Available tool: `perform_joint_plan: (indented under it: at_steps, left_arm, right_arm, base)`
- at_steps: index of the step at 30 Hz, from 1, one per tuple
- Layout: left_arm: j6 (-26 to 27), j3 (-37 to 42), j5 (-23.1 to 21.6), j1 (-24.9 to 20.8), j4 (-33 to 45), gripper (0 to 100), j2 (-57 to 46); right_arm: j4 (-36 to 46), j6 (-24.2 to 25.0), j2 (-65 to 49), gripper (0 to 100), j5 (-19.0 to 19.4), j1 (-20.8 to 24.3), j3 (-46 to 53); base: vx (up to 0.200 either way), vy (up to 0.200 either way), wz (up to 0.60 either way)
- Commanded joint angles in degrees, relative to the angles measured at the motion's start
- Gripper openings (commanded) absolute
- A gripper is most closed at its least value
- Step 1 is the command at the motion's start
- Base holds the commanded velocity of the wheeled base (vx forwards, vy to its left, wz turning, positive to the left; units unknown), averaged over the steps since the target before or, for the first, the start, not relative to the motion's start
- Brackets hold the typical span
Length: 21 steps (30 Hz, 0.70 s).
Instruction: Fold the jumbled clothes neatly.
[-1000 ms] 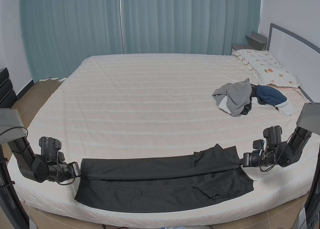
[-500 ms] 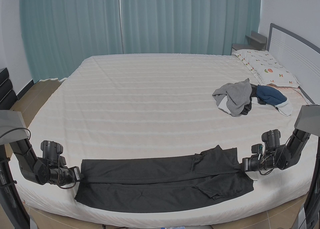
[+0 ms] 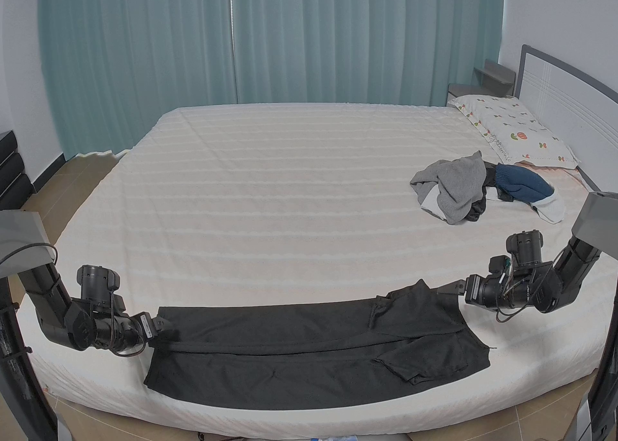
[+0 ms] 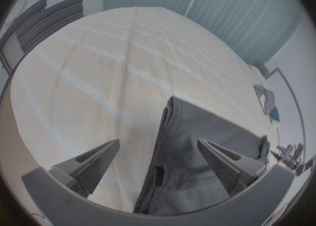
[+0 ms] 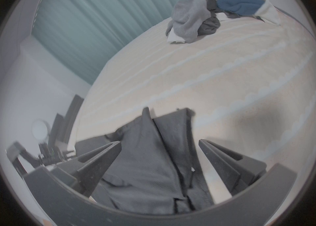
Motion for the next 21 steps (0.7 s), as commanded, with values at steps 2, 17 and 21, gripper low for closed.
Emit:
perform_joint_plan:
  at_steps: [2,17,21]
  left_arm:
    - [-6.01,-7.08,-1.58,0.28,2.17,100,-0.53]
    - [-9.70,-18.15,-3.42,-1.39,11.40,100,7.03]
    - [-9.70,-18.15,-3.16,-1.74,11.22,0,7.38]
  right_arm:
    - [0.00,6.12,2.84,100,0.04,1.48,-5.08]
    - [-4.57,18.43,6.79,100,1.88,-0.80,-7.45]
    - [-5.19,17.90,7.76,100,1.44,-0.80,-6.75]
  base:
    - [0.000,0.000,0.00]
    - [0.000,0.000,0.00]
    - [0.000,0.000,0.00]
